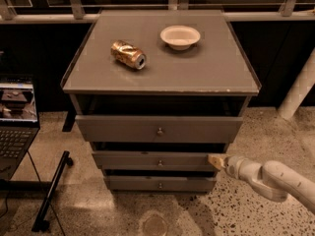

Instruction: Close middle drawer

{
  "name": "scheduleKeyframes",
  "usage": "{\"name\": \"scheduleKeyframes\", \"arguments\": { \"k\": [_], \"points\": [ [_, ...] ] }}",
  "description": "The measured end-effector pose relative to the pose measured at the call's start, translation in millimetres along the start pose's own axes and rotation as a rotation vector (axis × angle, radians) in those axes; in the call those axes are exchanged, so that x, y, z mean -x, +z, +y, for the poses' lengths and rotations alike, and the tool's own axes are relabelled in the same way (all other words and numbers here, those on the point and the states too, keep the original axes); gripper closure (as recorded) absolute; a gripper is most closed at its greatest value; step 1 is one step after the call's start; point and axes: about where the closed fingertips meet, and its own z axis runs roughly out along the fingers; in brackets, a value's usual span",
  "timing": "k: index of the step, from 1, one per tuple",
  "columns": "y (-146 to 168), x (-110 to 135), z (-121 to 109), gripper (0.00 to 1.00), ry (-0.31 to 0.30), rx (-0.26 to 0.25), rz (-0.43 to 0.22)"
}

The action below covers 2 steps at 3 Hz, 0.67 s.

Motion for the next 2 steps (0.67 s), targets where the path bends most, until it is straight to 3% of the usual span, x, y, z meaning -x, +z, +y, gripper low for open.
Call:
{"name": "scheduleKeyframes", "arguments": {
  "k": [1,2],
  "points": [
    [-28,-33,-5,1.00,0.059,-0.008,0.043],
    [-62,-58,-5,1.00,0.115,-0.032,0.043]
  ]
}}
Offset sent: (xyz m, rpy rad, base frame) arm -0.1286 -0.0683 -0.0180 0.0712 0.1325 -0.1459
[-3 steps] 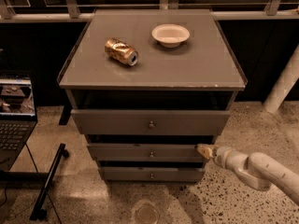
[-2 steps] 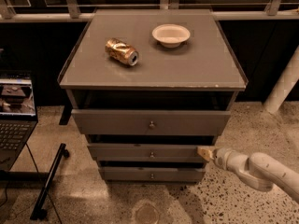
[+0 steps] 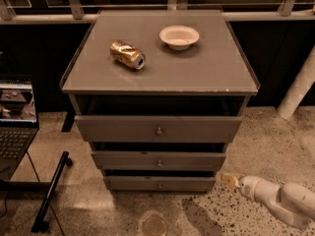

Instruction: Close middle drawer

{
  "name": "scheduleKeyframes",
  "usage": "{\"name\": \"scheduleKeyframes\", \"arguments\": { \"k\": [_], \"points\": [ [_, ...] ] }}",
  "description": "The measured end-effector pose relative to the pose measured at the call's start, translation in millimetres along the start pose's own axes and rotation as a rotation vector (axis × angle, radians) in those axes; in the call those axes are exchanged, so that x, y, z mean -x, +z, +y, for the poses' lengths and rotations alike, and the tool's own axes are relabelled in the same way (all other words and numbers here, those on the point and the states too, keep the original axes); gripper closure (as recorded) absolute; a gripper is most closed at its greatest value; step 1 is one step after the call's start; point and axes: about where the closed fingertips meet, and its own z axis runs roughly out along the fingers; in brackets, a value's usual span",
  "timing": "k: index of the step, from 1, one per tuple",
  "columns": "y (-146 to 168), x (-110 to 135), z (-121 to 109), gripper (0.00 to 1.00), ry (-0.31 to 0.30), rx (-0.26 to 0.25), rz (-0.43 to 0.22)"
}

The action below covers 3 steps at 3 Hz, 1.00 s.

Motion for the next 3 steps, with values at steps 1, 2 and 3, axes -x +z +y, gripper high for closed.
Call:
{"name": "scheduleKeyframes", "arguments": {
  "k": [1,2,3],
  "points": [
    [-4.2,-4.0,-1.9,0.80,0.007,-0.004,-0.001],
    [-4.2,-4.0,-1.9,0.59,0.007,-0.004,-0.001],
    [-4.2,-4.0,-1.9,0.36,0.007,-0.004,-0.001]
  ]
}}
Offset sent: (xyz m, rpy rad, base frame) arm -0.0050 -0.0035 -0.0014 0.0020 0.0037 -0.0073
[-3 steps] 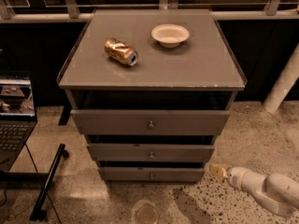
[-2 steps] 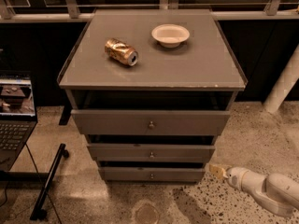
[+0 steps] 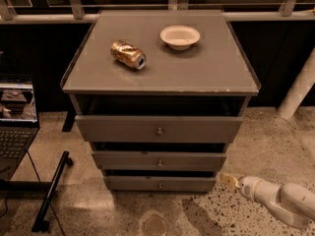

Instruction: Close middle drawer

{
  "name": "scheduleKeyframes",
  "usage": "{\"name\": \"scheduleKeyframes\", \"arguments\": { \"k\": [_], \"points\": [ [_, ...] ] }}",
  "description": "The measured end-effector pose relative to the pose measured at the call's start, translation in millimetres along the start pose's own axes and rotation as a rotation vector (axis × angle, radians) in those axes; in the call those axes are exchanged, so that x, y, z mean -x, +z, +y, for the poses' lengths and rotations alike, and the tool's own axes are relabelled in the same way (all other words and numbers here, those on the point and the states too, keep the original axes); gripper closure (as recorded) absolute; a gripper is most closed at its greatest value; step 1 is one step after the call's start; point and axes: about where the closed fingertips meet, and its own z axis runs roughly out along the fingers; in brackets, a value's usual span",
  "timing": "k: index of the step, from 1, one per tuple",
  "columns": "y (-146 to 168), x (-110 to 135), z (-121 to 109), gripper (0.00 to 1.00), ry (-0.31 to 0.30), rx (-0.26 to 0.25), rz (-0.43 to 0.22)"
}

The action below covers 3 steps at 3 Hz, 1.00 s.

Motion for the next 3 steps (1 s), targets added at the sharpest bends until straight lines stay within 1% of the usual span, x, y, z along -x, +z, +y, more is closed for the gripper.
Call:
{"name": "scheduleKeyframes", "arguments": {
  "k": [1,2,3],
  "points": [
    [0.0,0.0,0.0,0.12,0.000,0.000,0.000],
    [0.0,0.0,0.0,0.00,0.000,0.000,0.000],
    [0.1,0.0,0.1,0.00,0.000,0.000,0.000]
  ]
}}
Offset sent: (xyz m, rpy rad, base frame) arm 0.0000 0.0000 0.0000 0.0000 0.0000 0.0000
